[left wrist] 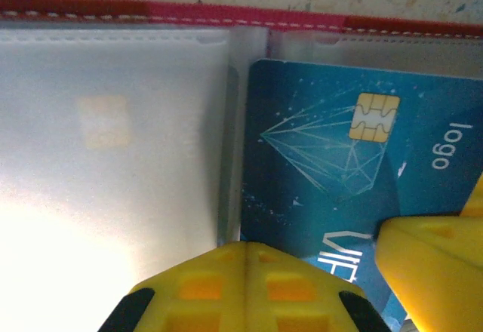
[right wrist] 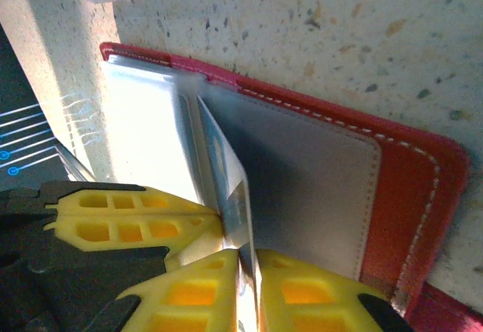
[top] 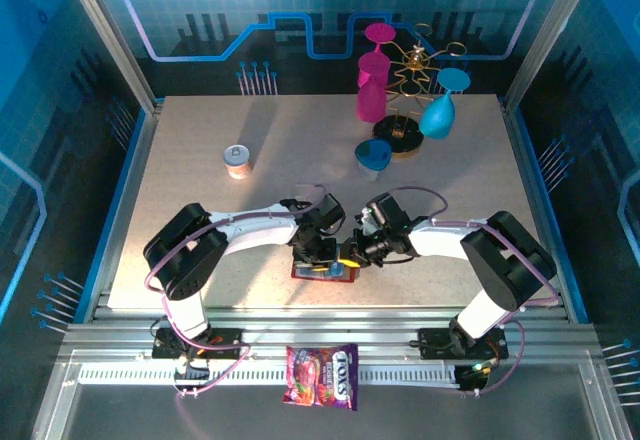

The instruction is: Take the credit cards out of the card holder

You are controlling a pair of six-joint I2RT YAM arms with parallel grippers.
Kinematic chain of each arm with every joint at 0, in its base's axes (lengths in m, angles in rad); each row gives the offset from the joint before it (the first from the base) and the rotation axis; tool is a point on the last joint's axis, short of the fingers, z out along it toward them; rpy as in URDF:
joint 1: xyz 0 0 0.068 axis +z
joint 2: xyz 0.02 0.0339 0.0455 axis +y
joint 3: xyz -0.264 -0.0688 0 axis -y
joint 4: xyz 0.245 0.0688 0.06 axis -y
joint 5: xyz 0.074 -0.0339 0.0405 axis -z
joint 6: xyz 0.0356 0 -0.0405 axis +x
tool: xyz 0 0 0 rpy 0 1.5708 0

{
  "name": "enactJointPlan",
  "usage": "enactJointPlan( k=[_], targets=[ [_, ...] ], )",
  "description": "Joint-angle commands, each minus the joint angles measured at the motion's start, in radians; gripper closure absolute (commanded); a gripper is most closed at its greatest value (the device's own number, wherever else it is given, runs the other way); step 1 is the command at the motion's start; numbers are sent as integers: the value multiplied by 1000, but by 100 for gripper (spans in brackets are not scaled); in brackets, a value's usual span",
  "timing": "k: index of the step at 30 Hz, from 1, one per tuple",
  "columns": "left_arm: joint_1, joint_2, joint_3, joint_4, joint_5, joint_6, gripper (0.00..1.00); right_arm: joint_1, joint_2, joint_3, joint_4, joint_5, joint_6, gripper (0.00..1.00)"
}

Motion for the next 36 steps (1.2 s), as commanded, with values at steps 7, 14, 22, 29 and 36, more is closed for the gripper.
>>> enactJointPlan(
  k=[7, 14, 22, 29, 36],
  targets=[
    [5, -126, 10, -38, -75, -22, 93, 40, 8, 81, -191, 84, -82, 93],
    [57, -254, -49, -8, -99, -46, 92, 45, 10, 150, -361, 162, -165, 94],
    [138, -367, -164, 50, -81, -72, 92, 47, 10, 211, -470, 205, -223, 95],
    [213, -452, -257, 102, -55, -81, 89, 57, -26, 277, -492, 169, -224, 96],
    [300, -549, -342, 114, -33, -67, 83, 49, -21, 426, -667, 234, -399, 100]
  ],
)
